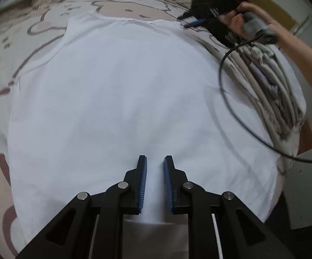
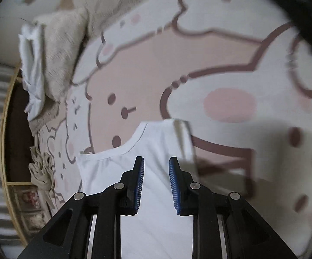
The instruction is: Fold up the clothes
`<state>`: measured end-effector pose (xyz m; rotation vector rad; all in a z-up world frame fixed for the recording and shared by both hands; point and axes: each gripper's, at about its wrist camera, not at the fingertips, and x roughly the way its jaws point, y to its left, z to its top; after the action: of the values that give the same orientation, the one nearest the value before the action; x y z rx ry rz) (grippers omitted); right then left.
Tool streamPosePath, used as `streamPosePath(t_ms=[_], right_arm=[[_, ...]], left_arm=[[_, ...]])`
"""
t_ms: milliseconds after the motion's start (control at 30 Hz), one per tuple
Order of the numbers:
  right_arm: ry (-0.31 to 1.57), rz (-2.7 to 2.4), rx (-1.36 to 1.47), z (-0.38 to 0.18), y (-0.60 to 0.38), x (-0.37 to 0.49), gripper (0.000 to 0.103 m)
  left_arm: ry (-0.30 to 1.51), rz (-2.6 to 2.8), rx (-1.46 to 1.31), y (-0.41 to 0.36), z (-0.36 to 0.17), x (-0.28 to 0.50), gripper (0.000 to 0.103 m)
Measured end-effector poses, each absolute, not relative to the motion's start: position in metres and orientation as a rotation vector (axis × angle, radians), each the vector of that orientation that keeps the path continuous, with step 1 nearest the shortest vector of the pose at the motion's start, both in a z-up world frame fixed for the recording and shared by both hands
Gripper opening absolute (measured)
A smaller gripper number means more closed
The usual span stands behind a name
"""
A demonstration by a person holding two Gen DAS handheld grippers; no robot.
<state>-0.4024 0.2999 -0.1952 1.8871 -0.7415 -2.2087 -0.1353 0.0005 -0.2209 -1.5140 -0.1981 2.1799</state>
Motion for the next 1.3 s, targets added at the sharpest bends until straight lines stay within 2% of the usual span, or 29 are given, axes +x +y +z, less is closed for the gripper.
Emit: streamPosePath(t_ms=[133,300,367,467,633,700,733,867,1000,1033,1167,1300], right_arm=[[-0.487,-2.327,2.007,-0.221,0.289,-0.432,0.023],[-0.435,-2.369,1.983,-0.219,0.292,-0.446,0.023],[-0.342,-2.341,1.979,-0.211,0.286,-0.443,0.024],[-0.304,-2.304,1.923,-0.187,0.288,-0.425,0.024],[-0.205,-2.335,1.822,-0.143,0.302,-0.374,0.024],[-0.108,-2.372,1.775,-0.129,0.304,-0.353,0.024],[-0.031,-2.408,1.736,-0.124,0.303,-0.346,0.024],[0.51,-2.572,1.511,-0.106,0.285,-0.319,0.025],[0.884,-2.572,1.336,-0.104,0.266,-0.301,0.026],[0.973,-2.559,1.284,-0.107,0.259,-0.298,0.026],[1.211,-2.467,1.159,-0.128,0.232,-0.296,0.026],[1.351,-2.375,1.119,-0.161,0.209,-0.307,0.026]], left_arm=[[-0.248,2.168,-1.508,-0.005,-0.223,-0.135,0.016],[-0.139,2.201,-1.48,0.005,-0.222,-0.131,0.016],[-0.101,2.209,-1.467,0.008,-0.221,-0.129,0.016],[-0.073,2.211,-1.467,0.008,-0.216,-0.127,0.016],[0.107,2.306,-1.389,-0.008,-0.186,-0.142,0.016],[0.18,2.341,-1.354,-0.014,-0.175,-0.148,0.016],[0.217,2.357,-1.337,-0.017,-0.169,-0.151,0.016],[0.365,2.42,-1.262,-0.029,-0.145,-0.164,0.016],[0.514,2.474,-1.181,-0.042,-0.122,-0.176,0.016],[0.625,2.49,-1.123,-0.04,-0.123,-0.186,0.016],[0.926,2.491,-0.973,-0.036,-0.138,-0.234,0.016],[1.087,2.438,-0.899,-0.026,-0.167,-0.286,0.016]])
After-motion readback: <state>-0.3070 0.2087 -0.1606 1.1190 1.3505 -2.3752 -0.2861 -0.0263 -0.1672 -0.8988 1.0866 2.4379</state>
